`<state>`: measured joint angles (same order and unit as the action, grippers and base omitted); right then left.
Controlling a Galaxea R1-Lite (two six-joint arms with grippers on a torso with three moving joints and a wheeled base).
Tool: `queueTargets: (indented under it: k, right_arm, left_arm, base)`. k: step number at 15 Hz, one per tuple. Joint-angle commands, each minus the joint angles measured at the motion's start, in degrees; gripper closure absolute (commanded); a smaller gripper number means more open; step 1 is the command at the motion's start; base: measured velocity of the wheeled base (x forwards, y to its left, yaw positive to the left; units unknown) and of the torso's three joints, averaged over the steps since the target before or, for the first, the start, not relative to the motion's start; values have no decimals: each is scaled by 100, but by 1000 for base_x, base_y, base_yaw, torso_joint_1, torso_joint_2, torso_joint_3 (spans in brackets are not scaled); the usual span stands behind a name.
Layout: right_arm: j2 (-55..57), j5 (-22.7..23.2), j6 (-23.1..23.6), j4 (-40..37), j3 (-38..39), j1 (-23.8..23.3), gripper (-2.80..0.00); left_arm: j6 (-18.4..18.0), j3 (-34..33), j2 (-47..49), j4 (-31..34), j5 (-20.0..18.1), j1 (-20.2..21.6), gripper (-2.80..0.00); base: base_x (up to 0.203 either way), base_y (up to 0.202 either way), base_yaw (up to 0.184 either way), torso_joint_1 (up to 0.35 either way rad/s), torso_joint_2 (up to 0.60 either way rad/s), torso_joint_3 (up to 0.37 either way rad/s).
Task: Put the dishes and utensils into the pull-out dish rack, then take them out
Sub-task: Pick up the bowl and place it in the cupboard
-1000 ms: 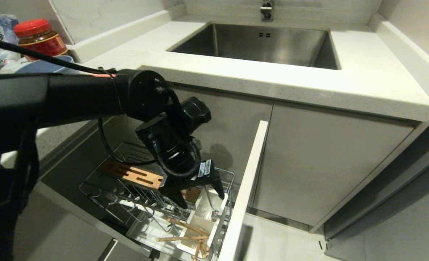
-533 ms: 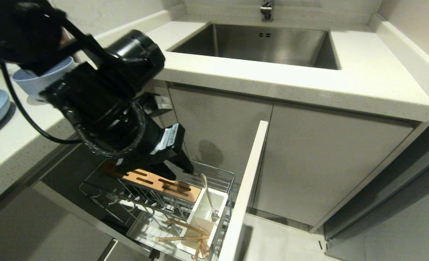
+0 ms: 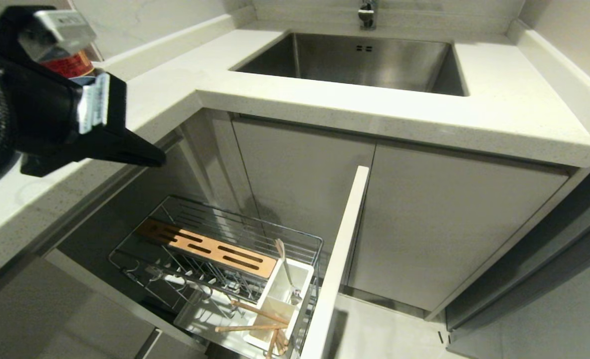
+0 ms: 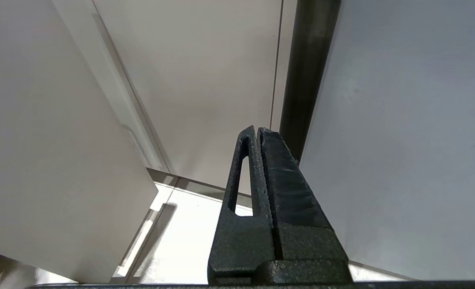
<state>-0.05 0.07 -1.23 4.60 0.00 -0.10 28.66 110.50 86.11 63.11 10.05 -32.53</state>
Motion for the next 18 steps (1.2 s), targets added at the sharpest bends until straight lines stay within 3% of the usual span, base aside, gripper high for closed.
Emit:
queueTargets:
  k: [1,6,7,9,13,18]
  right_arm:
    - [-4,1,0,0,149,1,0]
    - [-4,1,0,-1,149,1,0]
    - [-4,1,0,6,149,1,0]
    - [-4,1,0,6,149,1,0]
    - [-4,1,0,-3,149,1,0]
    - [-4,1,0,2,149,1,0]
  left_arm:
    - [-738,14,-549,-523,273,528,0]
    - [-1721,16,-879,-1268,394,1780,0]
    - [-1898,16,-862,-1407,397,1868,-280]
    - [-2355,16,-733,-1580,398,2112,-280]
    - [-2750,16,-307,-2082,396,2361,-280]
    - [-2898,13,208,-2242,414,2515,-280]
  base:
    - [0,0,0,0,0,0]
    - [0,0,0,0,0,0]
    - [0,0,0,0,0,0]
    - [0,0,0,0,0,0]
    - [0,0,0,0,0,0]
    - [0,0,0,0,0,0]
